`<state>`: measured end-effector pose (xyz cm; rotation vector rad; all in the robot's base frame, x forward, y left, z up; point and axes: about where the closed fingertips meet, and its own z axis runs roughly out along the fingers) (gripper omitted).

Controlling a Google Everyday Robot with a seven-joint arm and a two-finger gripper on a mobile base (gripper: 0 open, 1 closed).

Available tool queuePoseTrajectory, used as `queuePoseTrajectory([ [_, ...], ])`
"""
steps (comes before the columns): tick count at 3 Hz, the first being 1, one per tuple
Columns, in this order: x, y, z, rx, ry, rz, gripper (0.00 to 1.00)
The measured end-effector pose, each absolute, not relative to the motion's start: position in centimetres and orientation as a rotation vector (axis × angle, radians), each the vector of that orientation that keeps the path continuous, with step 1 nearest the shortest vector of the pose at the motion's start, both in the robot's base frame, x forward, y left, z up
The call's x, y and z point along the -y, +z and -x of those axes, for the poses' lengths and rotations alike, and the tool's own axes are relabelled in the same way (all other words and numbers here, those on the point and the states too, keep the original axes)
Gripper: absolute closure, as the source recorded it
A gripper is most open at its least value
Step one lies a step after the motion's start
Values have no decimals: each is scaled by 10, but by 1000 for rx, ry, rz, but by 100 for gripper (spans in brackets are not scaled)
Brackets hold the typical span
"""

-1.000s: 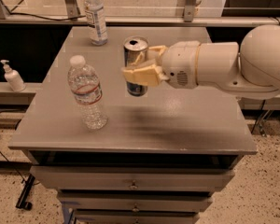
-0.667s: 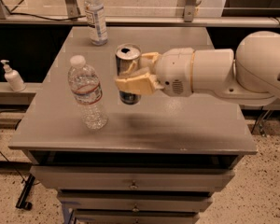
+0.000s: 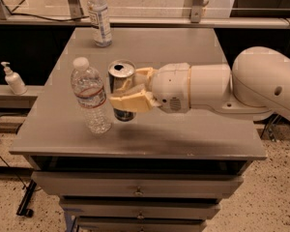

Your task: Move redbull can near water bottle

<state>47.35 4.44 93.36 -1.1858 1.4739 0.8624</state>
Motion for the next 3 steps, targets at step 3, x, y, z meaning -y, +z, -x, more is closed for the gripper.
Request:
queuePoseTrajectory([
  [3, -62, 899, -473, -1458, 909, 1212, 100],
])
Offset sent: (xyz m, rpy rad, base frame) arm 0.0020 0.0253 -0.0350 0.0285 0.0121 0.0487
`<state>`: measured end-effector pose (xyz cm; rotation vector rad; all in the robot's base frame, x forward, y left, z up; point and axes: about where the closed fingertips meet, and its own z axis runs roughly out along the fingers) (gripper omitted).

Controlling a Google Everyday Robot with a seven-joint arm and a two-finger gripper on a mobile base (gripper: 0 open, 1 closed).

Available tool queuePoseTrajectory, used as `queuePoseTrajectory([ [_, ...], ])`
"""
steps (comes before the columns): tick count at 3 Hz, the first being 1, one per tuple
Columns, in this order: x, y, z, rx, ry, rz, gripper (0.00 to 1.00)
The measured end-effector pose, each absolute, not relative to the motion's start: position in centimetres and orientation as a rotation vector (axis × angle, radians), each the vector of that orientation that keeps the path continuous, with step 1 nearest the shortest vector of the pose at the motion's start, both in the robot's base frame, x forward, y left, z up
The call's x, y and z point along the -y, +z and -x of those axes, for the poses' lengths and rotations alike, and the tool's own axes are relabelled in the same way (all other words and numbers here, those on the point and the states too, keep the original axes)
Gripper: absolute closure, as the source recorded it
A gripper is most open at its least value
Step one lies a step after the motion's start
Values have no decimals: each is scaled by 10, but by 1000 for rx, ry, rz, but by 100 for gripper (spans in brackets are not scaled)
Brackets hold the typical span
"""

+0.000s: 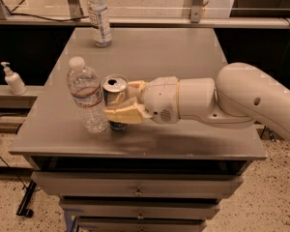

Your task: Move redbull can near water bottle

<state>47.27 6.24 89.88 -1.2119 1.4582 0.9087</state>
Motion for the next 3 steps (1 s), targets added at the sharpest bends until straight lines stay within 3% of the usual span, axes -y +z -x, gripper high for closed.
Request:
queuePoseTrajectory([
  [1, -59, 884, -471, -1475, 914, 1217, 100],
  [3, -55, 872, -468, -1507, 925, 1232, 59],
])
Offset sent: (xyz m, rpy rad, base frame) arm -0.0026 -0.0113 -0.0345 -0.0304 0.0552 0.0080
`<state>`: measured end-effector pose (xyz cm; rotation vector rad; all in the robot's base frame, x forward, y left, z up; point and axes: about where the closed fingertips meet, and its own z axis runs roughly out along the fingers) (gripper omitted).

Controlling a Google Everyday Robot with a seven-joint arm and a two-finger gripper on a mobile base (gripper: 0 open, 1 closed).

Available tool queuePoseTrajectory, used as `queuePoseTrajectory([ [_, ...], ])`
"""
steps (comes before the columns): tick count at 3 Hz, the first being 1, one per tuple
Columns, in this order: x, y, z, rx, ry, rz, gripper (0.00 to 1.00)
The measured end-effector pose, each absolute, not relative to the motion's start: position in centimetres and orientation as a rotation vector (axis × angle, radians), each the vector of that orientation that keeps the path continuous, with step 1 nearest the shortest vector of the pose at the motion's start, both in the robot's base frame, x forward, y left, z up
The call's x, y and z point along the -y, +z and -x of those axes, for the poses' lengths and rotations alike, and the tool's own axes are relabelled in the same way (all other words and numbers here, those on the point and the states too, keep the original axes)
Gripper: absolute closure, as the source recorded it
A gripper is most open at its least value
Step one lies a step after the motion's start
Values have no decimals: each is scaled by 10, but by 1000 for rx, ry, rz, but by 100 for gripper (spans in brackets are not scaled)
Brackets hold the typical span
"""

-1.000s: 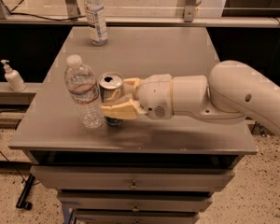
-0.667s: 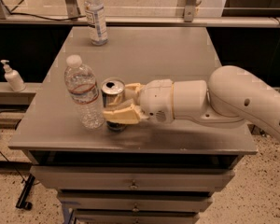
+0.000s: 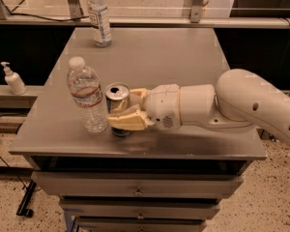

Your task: Move redbull can near water bottle

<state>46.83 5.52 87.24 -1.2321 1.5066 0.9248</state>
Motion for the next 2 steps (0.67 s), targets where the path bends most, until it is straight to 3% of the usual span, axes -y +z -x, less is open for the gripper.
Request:
queuePoseTrajectory([
  [2, -55, 874, -468, -1507, 925, 1232, 12],
])
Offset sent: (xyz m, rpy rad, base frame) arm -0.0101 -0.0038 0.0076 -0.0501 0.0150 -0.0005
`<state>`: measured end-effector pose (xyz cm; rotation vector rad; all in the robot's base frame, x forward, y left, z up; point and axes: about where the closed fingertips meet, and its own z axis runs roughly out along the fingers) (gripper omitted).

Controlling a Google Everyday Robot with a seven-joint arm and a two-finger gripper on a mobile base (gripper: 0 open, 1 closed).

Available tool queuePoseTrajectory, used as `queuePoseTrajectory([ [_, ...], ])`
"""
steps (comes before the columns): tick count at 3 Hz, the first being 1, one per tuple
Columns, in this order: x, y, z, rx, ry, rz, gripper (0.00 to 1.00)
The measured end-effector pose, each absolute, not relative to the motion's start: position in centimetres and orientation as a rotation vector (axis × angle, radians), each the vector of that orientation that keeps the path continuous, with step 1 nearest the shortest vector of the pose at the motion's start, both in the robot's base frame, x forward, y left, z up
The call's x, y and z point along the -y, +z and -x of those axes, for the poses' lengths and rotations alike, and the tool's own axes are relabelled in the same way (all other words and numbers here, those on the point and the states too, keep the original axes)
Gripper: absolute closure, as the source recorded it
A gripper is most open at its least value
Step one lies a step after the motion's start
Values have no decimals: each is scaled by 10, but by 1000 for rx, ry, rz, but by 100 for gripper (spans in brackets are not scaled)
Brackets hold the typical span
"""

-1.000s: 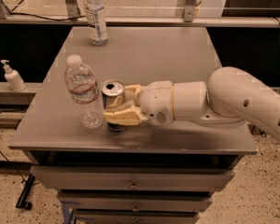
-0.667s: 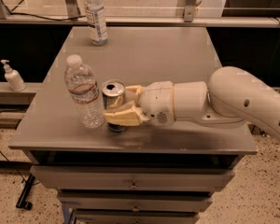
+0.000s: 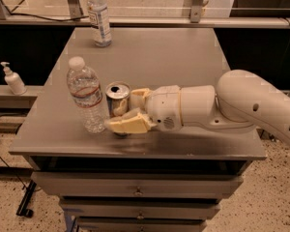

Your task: Move redbull can near water bottle

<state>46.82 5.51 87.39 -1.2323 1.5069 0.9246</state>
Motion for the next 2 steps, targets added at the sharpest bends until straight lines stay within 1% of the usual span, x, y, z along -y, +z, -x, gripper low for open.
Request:
queuePoseTrajectory([
  [1, -50, 881, -464, -1531, 900, 1236, 0],
  [2, -7, 894, -468, -1587, 824, 1164, 0],
])
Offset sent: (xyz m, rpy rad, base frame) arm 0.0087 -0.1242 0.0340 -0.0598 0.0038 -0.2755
